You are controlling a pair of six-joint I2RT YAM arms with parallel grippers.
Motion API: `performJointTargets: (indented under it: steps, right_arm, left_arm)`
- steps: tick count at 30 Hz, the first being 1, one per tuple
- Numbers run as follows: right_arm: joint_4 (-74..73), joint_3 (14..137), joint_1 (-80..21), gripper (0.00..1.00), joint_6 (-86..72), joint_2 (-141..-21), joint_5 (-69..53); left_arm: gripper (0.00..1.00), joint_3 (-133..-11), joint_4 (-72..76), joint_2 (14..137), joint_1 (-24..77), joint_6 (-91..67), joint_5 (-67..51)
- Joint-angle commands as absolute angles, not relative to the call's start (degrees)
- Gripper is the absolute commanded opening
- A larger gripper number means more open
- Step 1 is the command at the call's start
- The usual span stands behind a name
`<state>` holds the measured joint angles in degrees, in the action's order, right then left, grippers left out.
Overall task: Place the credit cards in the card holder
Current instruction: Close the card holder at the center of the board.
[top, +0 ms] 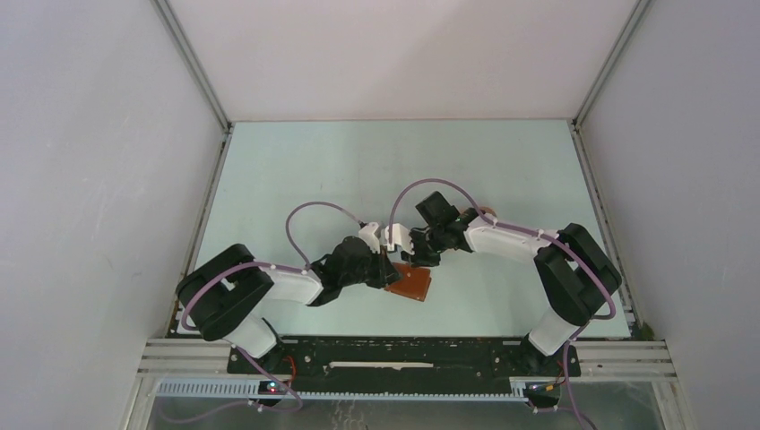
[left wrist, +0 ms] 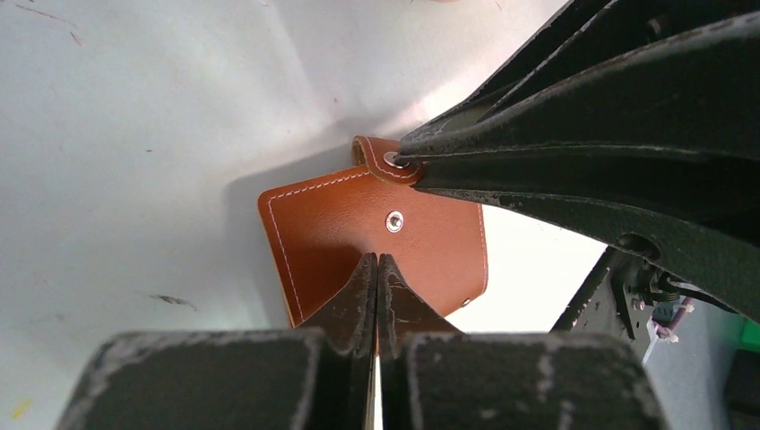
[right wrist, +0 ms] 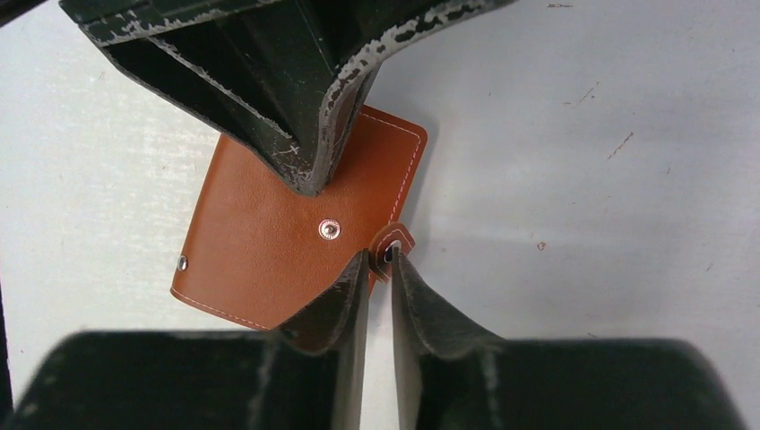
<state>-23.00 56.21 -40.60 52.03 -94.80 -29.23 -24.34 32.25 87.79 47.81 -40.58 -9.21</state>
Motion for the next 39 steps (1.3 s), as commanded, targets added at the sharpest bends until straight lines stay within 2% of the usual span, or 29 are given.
performJointTargets:
  steps: [1, 7, 8, 21, 39]
  right_arm:
    - [-23.6, 58.2, -41.4, 0.19, 53.4, -94.9, -28.9]
    - [-24.9, 58.1, -41.8, 0.01, 54.5, -94.4, -29.1]
    - [-25.1, 58.1, -41.8, 0.00, 54.8, -94.3, -29.2]
    - [-23.8, 55.8, -43.0, 0.00, 55.6, -89.8, -28.7]
    - [-26.0, 53.7, -47.9, 0.00, 60.8, -92.0, -23.1]
  left_arm:
    - [0.00, -22.6, 32.4, 88.4, 47.3, -40.9, -9.1]
    - [0.00, -22.5, 33.0, 89.0, 47.2, -41.2, -9.2]
    - [0.00, -22.5, 33.2, 89.1, 47.1, -41.3, -9.2]
    - [0.00, -21.7, 34.4, 90.5, 46.7, -43.4, -9.1]
    - [0.00, -21.4, 34.4, 90.2, 46.5, -43.9, -9.2]
